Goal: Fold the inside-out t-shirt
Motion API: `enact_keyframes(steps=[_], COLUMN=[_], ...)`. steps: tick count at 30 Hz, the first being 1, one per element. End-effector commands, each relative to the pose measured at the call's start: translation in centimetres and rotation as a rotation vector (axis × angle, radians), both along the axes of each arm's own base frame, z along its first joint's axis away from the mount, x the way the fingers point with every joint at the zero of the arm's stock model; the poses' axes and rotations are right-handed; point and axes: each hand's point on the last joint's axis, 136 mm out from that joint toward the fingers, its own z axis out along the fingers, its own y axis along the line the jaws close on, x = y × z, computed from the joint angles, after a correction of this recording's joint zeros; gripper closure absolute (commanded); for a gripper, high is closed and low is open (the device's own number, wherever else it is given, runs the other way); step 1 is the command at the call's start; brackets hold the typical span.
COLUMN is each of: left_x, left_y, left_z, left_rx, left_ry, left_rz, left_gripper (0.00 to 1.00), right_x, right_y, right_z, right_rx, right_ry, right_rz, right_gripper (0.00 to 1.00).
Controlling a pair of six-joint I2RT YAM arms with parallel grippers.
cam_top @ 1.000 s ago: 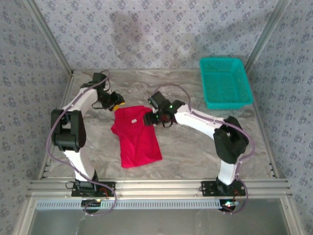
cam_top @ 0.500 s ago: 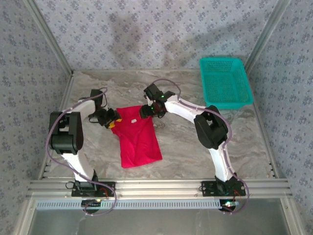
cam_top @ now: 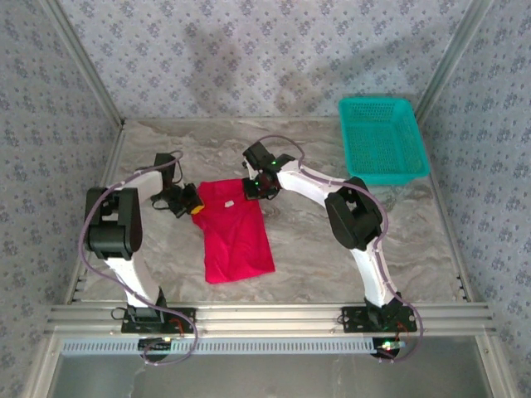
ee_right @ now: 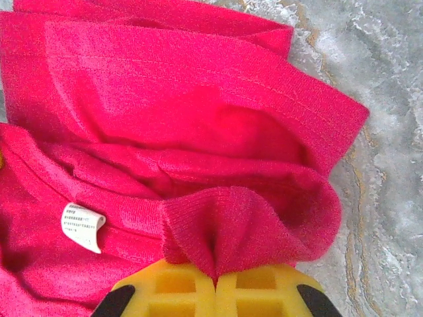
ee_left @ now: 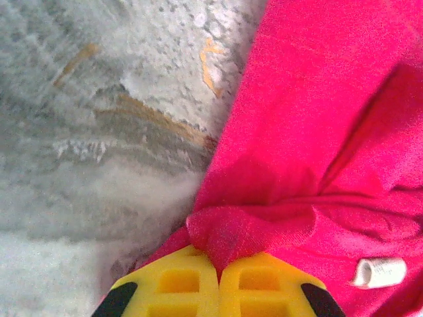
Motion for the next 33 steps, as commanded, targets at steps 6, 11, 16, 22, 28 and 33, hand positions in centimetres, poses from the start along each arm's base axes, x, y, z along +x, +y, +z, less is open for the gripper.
enact_keyframes(steps=[6,11,16,22,28,33], left_x=[0.8,2.8,7.1,11.4,12.9,10.3], left_y=[-0.6,-1.5,-1.8,0.5,1.9,3.2], left_z=[10.3,12.2,11.3,5.7,5.1,8.3], left_rx=[0.011,-0.004,0.002,0.090,0.132,0.242], left_ry=[-0.189,-0.269,-0.317,-0.229,-0.250,-0.287], left_rz=[0.005,-0.011,-0.030,-0.007,0.025,0.043], left_gripper=[1.00,1.00,1.00,1.00,0.48,0.48], right_x=[-1.1,-0.6,2.1,7.2,8.8,5.8], right_y=[-0.8,-1.3,-1.2,-0.5,-0.4,-1.0], right_z=[8.0,10.3,9.8,4.5,3.7,5.5], right_rx=[0.064,0.086,0.113,0.095,0.103,0.096], right_ry=[-0.100,-0.152,-0.184,-0.113,-0.016,-0.027], right_rz=[0.010,-0.011,-0.052,-0.096,-0.120,-0.145], right_gripper=[1.00,1.00,0.97,0.85,0.49,0.50])
